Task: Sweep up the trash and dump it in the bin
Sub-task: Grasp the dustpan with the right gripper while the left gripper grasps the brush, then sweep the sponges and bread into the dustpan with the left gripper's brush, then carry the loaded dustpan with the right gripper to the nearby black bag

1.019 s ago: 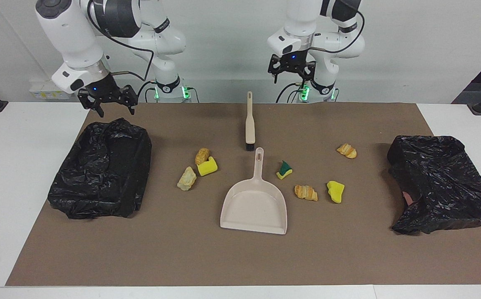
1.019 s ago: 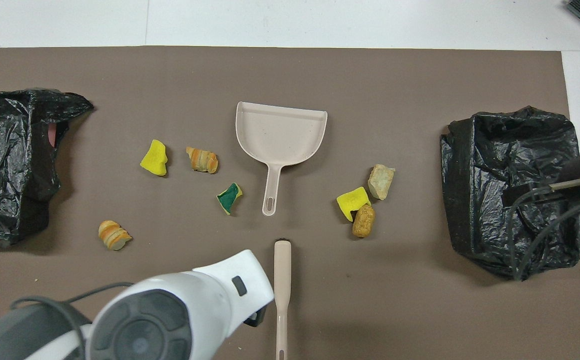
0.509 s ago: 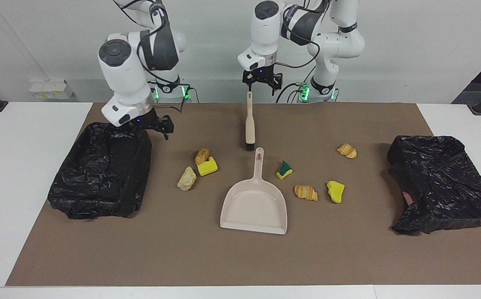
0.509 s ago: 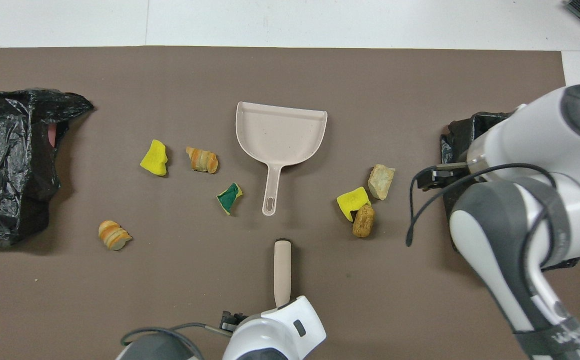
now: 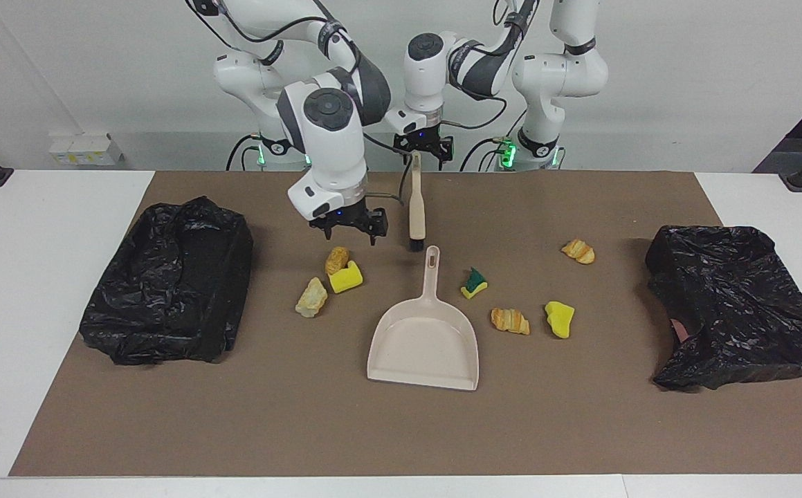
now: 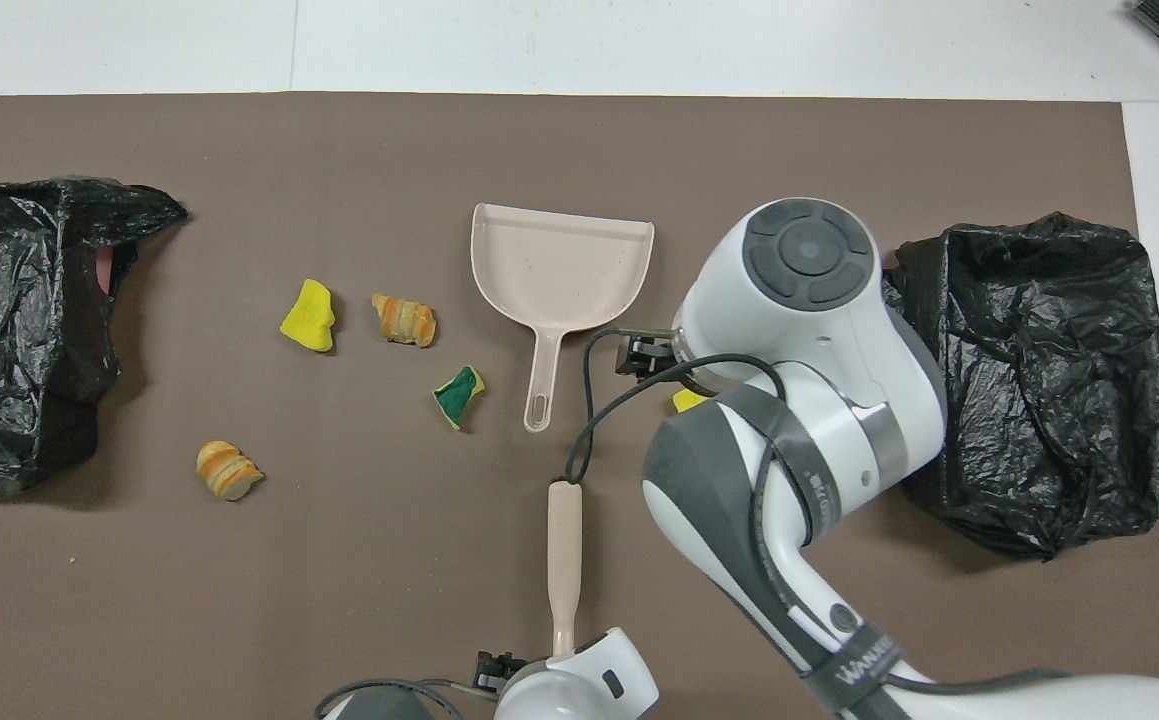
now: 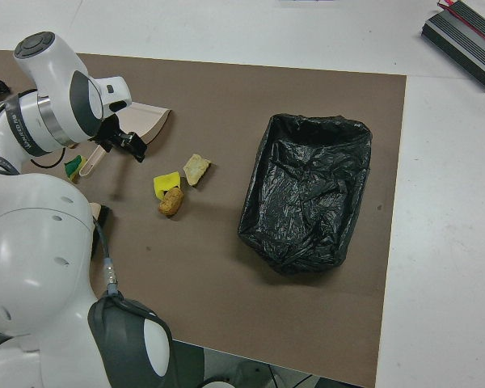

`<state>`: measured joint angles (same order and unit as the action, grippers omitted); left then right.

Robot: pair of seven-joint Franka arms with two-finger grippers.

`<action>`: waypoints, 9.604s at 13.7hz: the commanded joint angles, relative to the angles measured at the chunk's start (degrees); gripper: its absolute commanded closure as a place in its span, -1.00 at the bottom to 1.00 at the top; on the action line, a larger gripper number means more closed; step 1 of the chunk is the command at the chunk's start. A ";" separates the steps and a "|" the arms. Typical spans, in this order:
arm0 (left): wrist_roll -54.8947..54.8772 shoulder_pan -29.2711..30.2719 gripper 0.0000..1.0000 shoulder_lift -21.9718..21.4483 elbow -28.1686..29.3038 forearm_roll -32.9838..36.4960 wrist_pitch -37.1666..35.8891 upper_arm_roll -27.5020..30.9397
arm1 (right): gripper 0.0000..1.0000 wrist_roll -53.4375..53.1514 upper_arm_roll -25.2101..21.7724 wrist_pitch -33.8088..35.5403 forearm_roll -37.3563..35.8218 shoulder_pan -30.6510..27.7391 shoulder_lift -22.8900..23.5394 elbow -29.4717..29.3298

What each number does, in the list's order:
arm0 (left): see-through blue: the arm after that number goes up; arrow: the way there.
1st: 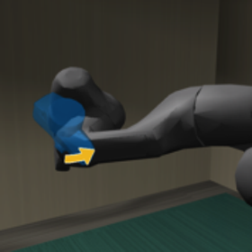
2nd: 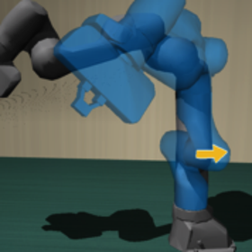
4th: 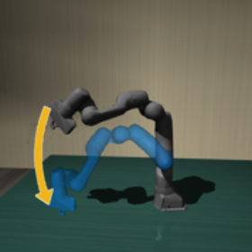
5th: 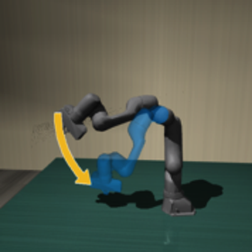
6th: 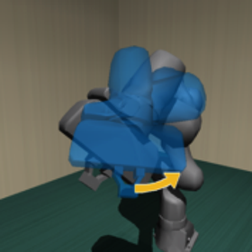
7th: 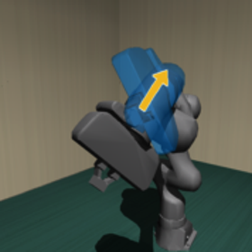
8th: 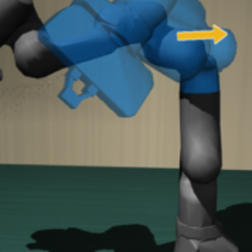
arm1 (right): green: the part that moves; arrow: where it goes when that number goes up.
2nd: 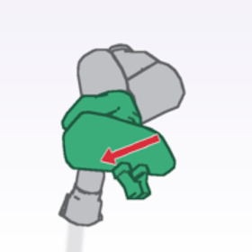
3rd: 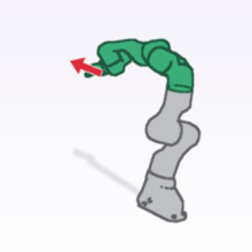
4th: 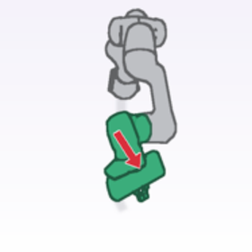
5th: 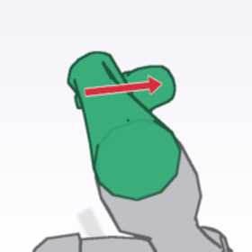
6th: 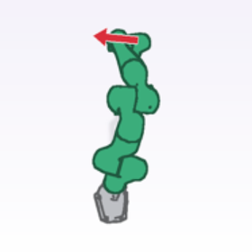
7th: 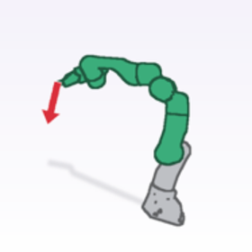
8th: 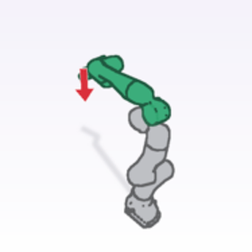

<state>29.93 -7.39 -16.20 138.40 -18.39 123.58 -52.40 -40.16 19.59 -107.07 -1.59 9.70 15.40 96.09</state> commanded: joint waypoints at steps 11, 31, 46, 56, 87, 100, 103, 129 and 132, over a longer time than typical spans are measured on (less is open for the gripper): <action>1.89 -1.48 0.27 5.47 1.35 -1.39 3.51 -0.25 | -1.00 -11.43 7.13 -9.73 -9.31 3.83 18.17 -10.93; -10.34 -1.84 1.00 -5.95 -0.76 16.62 -22.93 32.17 | 1.00 39.53 10.66 9.77 -5.80 -8.02 -0.17 -3.83; 5.23 -0.25 1.00 -2.71 8.56 20.67 -16.29 50.46 | 1.00 75.93 7.57 -1.38 -9.57 -3.99 -1.34 11.65; -9.18 -6.14 1.00 7.85 1.80 19.53 -1.07 44.95 | 1.00 68.20 7.92 -7.01 -10.19 -2.06 0.95 12.27; -49.26 -0.69 1.00 32.46 -32.67 25.59 -10.54 52.13 | 1.00 64.77 8.10 -7.18 -10.10 -2.06 0.95 12.63; -32.88 -6.40 1.00 21.31 -22.90 15.08 -22.33 36.05 | 1.00 64.59 8.18 -7.62 -10.10 -2.15 0.86 12.89; -21.68 -5.62 1.00 19.37 -23.35 8.98 -22.68 36.49 | 1.00 64.68 8.18 -7.71 -10.10 -2.15 0.95 12.89; 11.11 -9.66 1.00 -7.53 10.82 -9.82 -3.64 8.12 | 1.00 121.78 -36.53 6.62 -3.50 -5.75 -18.57 10.69; 10.51 -9.66 1.00 -7.27 11.28 -11.22 -3.17 7.75 | 1.00 127.77 -40.58 2.06 -12.79 -5.84 -18.48 10.87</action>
<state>40.43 -16.35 -21.87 148.28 -27.84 119.03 -45.02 84.49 -19.83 -102.30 -9.99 3.77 -2.55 106.29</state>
